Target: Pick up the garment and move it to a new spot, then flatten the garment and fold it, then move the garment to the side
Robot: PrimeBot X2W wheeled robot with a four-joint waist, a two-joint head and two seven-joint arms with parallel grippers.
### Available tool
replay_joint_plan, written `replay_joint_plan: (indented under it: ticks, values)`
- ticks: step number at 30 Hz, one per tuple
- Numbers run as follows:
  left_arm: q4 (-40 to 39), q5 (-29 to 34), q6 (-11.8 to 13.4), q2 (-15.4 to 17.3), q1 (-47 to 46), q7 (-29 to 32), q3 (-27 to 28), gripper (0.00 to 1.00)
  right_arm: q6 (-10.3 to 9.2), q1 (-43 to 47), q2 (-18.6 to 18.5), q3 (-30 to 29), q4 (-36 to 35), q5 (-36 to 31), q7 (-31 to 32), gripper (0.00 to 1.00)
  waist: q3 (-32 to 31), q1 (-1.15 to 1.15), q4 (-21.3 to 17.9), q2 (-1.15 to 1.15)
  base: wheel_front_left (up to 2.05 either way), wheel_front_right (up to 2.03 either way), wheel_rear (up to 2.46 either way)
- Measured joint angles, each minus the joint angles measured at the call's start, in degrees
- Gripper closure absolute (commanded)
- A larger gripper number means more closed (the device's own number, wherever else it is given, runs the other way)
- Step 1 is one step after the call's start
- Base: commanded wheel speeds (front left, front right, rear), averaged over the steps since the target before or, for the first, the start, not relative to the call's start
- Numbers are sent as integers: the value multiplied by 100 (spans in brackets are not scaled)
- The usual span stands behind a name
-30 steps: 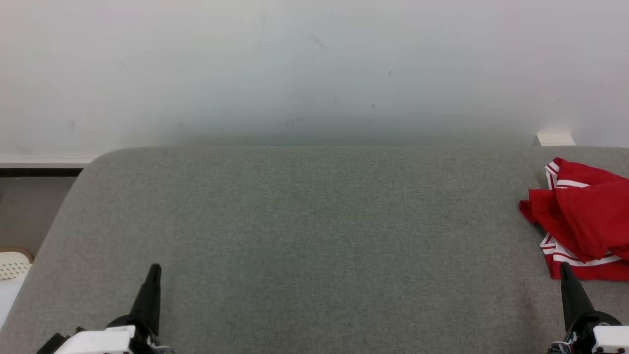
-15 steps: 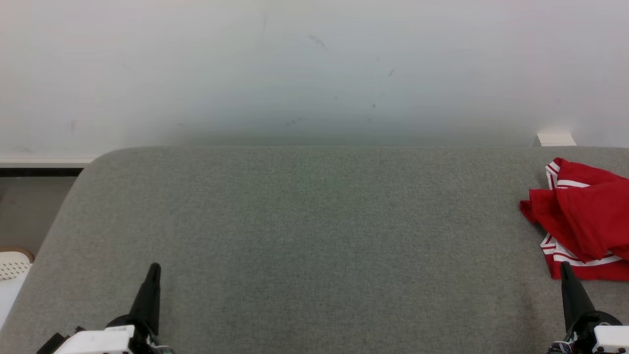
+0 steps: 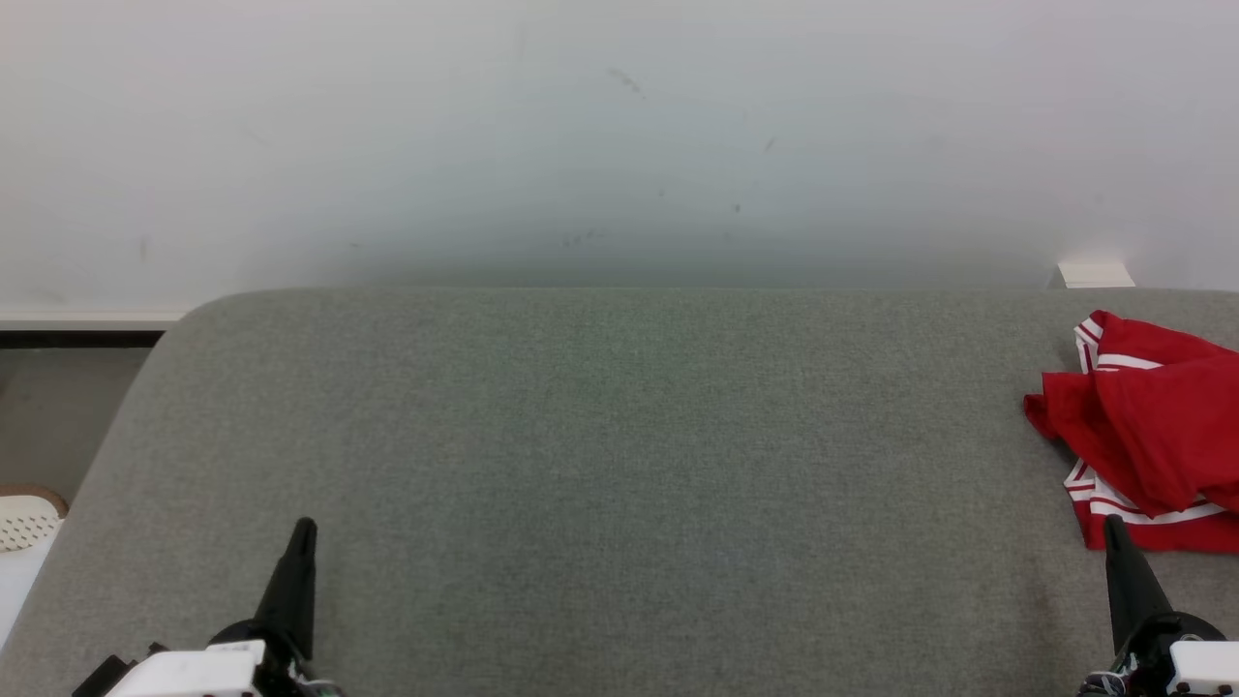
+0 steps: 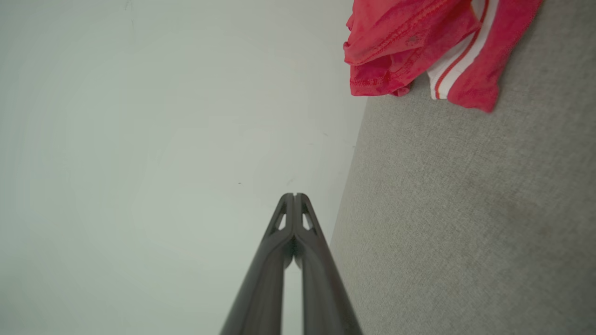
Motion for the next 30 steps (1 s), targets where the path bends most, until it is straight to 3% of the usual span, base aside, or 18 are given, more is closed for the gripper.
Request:
replay_joint_plan:
  ticks: [30]
  values:
    - [-1,0,0,1,-1,0,0,100,0,-1,0,-1,0,0,1,100,0,0,0,0,0,0,0]
